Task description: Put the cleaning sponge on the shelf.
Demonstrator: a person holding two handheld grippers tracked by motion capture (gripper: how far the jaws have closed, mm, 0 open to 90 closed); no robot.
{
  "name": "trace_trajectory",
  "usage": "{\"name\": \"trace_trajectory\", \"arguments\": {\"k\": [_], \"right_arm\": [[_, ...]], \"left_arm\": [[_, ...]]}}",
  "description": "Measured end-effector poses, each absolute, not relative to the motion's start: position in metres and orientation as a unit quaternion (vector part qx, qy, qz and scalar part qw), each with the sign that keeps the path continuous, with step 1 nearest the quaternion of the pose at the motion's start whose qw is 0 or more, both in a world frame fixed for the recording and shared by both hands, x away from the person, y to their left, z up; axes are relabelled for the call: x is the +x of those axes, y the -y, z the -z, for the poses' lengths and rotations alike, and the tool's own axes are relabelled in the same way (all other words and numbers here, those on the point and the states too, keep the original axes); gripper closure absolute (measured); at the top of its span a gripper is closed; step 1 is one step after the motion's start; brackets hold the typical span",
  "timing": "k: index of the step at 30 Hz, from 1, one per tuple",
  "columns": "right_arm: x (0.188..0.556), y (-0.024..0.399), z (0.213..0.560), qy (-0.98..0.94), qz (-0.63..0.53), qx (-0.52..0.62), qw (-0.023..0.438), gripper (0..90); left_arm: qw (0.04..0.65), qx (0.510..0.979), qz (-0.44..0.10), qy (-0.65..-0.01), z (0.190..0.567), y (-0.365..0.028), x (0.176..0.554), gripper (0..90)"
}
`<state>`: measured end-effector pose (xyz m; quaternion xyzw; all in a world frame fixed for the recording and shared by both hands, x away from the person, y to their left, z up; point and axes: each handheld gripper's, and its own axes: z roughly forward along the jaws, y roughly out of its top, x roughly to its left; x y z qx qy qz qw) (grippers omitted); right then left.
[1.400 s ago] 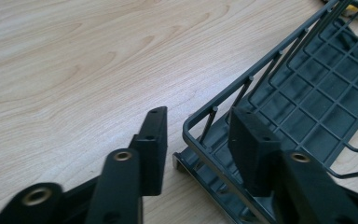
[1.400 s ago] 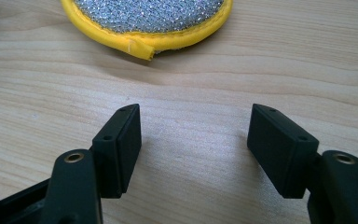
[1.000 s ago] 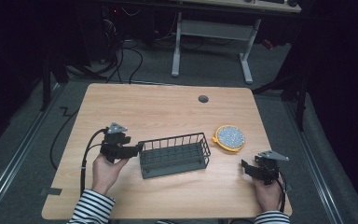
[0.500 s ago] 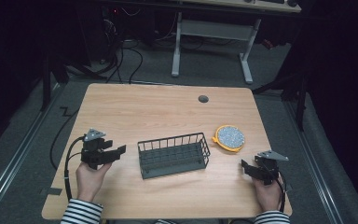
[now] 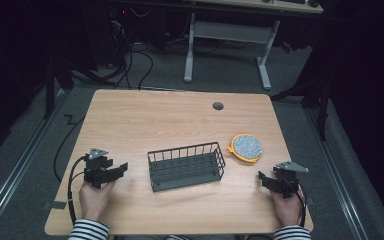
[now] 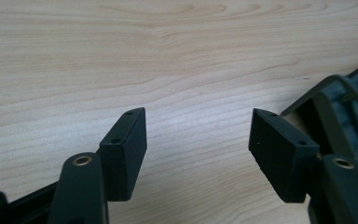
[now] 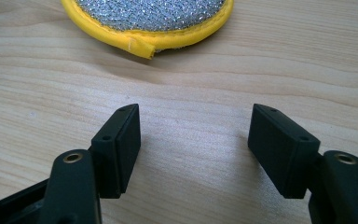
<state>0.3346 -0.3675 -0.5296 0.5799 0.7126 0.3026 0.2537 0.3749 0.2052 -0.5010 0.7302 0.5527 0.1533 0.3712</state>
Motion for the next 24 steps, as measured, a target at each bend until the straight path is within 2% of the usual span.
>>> {"name": "trace_trajectory", "arguments": {"k": [11, 24], "right_arm": [[0.335, 0.368, 0.530, -0.713, -0.303, 0.580, 0.254, 34.9], [0.335, 0.368, 0.529, -0.714, -0.304, 0.578, 0.254, 37.5]], "left_arm": [[0.341, 0.734, -0.180, -0.560, 0.521, -0.202, 0.375, 37.3], [0.329, 0.742, -0.197, -0.550, 0.528, -0.195, 0.378, 36.8]]}}
